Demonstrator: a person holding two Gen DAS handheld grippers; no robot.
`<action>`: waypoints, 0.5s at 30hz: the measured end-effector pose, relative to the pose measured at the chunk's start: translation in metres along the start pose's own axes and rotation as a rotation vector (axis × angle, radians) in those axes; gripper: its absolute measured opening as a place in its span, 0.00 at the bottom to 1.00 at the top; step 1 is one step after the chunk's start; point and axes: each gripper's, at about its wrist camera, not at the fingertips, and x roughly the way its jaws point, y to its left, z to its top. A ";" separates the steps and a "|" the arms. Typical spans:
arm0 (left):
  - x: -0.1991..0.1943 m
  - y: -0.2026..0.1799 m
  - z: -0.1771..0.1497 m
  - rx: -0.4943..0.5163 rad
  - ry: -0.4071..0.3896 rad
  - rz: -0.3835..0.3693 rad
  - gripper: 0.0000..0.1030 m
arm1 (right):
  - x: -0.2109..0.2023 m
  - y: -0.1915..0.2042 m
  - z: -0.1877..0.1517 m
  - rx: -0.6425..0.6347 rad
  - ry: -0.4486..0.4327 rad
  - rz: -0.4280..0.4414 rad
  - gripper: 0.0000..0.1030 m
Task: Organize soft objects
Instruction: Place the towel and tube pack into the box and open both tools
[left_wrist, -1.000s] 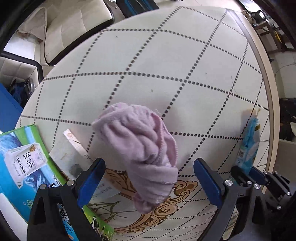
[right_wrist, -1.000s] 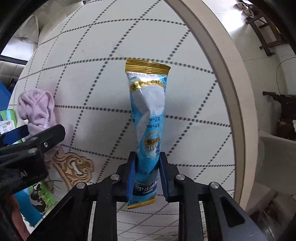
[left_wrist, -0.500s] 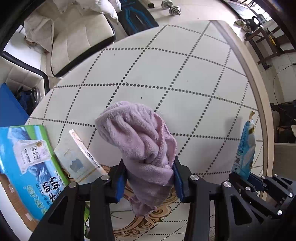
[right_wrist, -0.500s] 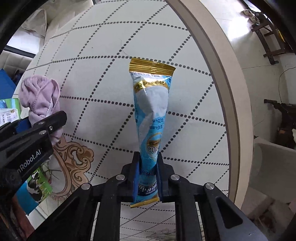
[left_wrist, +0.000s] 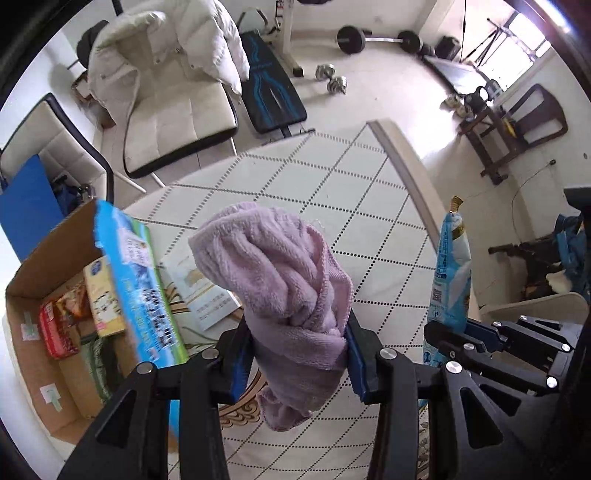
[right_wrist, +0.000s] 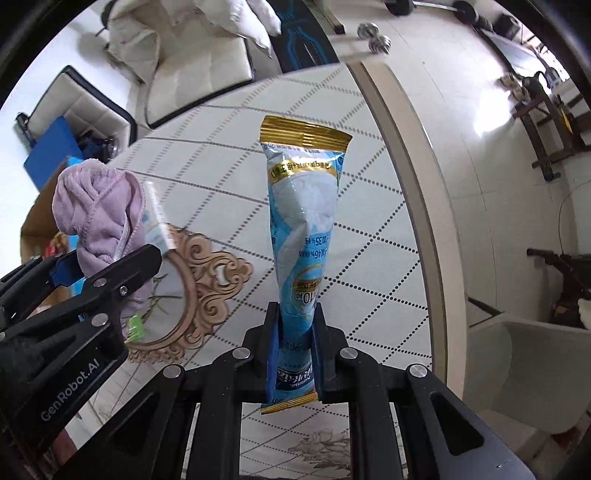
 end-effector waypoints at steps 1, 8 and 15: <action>-0.010 0.004 -0.001 -0.010 -0.022 -0.002 0.39 | -0.014 0.000 -0.008 -0.012 -0.011 0.002 0.16; -0.076 0.050 -0.030 -0.104 -0.157 -0.032 0.39 | -0.080 0.054 -0.027 -0.103 -0.089 0.093 0.16; -0.114 0.137 -0.068 -0.214 -0.203 0.027 0.39 | -0.100 0.161 -0.037 -0.221 -0.085 0.185 0.16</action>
